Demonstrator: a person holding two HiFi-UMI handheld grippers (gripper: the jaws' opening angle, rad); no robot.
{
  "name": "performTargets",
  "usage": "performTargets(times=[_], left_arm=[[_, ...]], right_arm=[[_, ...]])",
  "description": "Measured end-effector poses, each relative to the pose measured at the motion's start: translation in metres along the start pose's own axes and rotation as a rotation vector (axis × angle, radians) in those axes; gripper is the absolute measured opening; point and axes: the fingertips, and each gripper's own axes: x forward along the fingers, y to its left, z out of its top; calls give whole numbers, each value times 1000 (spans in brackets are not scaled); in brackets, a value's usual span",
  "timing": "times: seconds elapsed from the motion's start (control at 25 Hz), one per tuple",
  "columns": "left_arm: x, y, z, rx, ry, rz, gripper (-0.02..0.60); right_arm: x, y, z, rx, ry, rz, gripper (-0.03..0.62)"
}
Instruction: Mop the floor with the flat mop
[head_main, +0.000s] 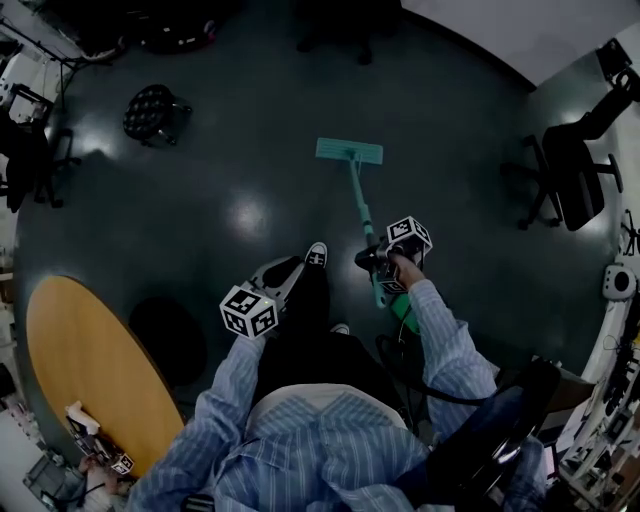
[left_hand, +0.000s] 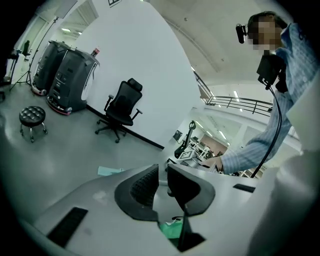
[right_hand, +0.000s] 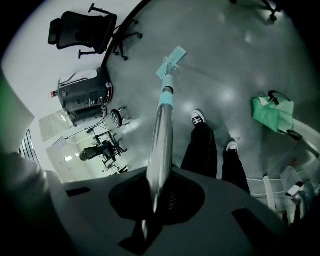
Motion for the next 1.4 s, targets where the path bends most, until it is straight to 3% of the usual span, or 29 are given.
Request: performTargets(times=[0.44,0.68,1.0,1.4], left_arm=[[-73,-106,-63,29,-67,-40,58],[-112,-151,-106,25,-91,-38,58],[-131,-179,-118,59,-109,-51,58],[-120,-202,-133,78,-65,-96,58]], right_arm=[[16,-117,-173,16,19,33,31],[18,-183,-244,-27,76,-21,31],[-2,-245,-304,-83,123,-91,31],[-36,-295,-349,-115,178,-151,31]])
